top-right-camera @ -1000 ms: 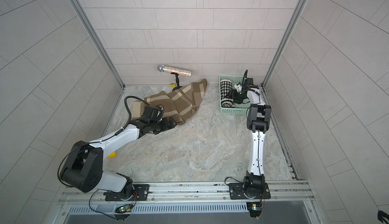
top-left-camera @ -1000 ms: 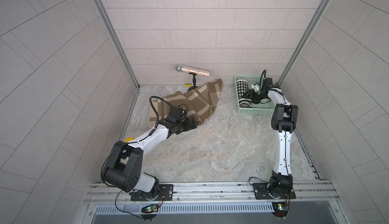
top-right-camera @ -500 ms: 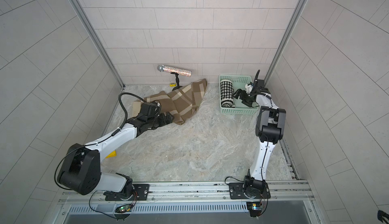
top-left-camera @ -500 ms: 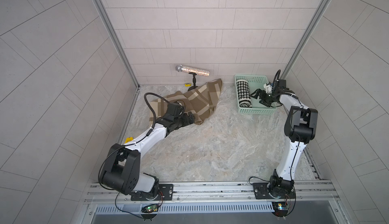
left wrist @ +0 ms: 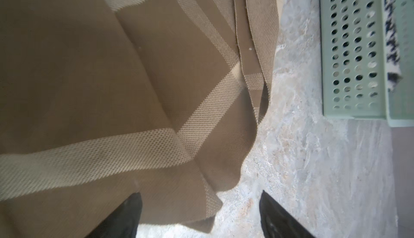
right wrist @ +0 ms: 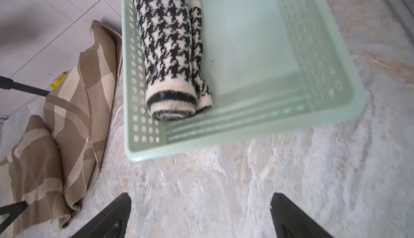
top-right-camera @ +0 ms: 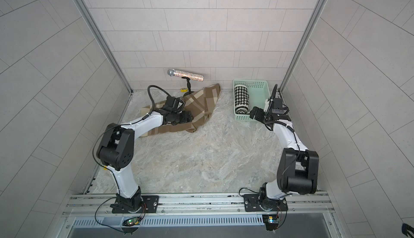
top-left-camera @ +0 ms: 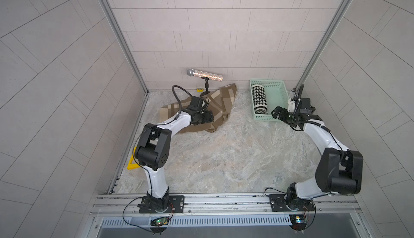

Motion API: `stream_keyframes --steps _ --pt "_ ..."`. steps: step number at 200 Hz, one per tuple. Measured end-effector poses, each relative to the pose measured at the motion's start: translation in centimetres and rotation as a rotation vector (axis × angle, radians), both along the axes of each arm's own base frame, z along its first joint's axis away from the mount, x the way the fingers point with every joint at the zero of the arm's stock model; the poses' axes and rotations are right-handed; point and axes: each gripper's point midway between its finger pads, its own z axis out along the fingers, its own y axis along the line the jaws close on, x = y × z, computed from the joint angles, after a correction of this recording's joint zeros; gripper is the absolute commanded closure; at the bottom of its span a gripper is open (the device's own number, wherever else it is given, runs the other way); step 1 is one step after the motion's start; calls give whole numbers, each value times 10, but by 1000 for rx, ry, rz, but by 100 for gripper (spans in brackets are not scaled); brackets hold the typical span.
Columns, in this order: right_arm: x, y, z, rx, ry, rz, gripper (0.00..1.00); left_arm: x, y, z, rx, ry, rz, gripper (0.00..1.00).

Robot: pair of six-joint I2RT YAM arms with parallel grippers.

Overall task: Roll up the scarf and place it into the basket
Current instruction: Flatten out the scarf at the center of the board.

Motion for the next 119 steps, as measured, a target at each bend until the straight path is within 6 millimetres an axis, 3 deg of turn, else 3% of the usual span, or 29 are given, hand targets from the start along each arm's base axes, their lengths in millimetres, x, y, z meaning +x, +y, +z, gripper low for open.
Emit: stream_keyframes --steps 8,19,51,58,74,94,119 --pt "-11 2 6 -18 -14 -5 0 2 -11 -7 11 10 -32 18" --pt "-25 3 14 -43 -41 -16 0 5 -27 -18 11 28 -66 29" --pt "-54 5 22 -83 -89 -35 0 13 -71 -48 -59 84 -150 39" --pt "-57 6 23 -86 -90 -34 0 15 -78 -46 -85 80 -159 41" --pt "-62 8 24 -88 -87 -32 0 10 -86 -49 -116 99 -167 57" --pt "-65 12 21 -92 -69 -17 0 -4 -90 -56 -156 128 -188 70" --pt "-71 29 14 -120 -28 42 2 -43 -89 -60 -220 160 -223 71"
